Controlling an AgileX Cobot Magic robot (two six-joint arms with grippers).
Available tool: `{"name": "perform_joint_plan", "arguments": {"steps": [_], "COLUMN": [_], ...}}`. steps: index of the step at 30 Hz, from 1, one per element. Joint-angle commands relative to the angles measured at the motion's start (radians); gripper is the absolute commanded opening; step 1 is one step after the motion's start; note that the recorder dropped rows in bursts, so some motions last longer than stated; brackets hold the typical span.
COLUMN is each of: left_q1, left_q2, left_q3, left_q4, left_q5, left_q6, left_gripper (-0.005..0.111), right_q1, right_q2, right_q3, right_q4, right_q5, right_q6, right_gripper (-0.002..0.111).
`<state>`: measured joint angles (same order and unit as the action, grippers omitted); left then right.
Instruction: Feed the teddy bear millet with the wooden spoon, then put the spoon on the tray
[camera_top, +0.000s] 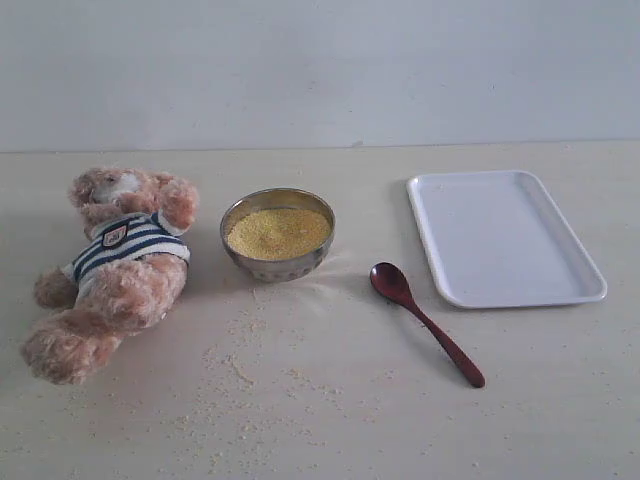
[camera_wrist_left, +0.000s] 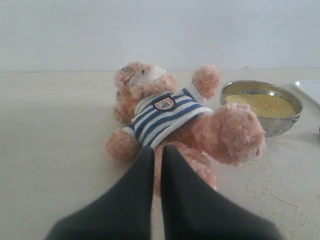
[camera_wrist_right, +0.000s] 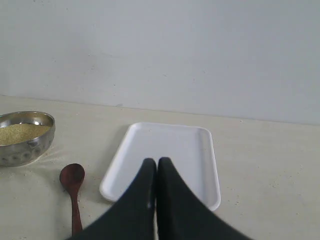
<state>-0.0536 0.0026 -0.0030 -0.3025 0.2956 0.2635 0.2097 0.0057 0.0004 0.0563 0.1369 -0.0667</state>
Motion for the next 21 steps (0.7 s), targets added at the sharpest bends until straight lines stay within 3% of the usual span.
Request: {"name": "perform_joint_plan", "arguments": {"steps": [1,6,12,19,21], "left_q1": [-0.003,-0.003,-0.003,-0.003,-0.003], "left_q2": [-0.003,-0.003,-0.003,-0.003,-0.003], "left_q3": [0.003,0.003,0.003,0.003,0.003], "left_q4": [0.001,0.004,0.158,0.158,0.078], "left_q5": [-0.005,-0.005,-0.049,-0.054,-0.078], "left_q6": [0.000,-0.001,0.077,0.094,0.046], "left_gripper": [0.005,0.005,0.005,0.005,0.005], "right_q1": [0.000,0.000,0.000,0.000,0.000], "right_q2": [-0.006,-0.006,-0.006,-0.006,-0.006], "right_q3": [0.000,0.000,0.000,0.000,0.000], "right_q4": [-0.001,-0.001,-0.001,-0.001,-0.001], "right_q5": [-0.014,-0.014,-0.014,-0.014,-0.014], "right_q6": [0.001,0.001,0.001,0.001,0.001], "right_gripper": [0.000,0.000,0.000,0.000,0.000]}}
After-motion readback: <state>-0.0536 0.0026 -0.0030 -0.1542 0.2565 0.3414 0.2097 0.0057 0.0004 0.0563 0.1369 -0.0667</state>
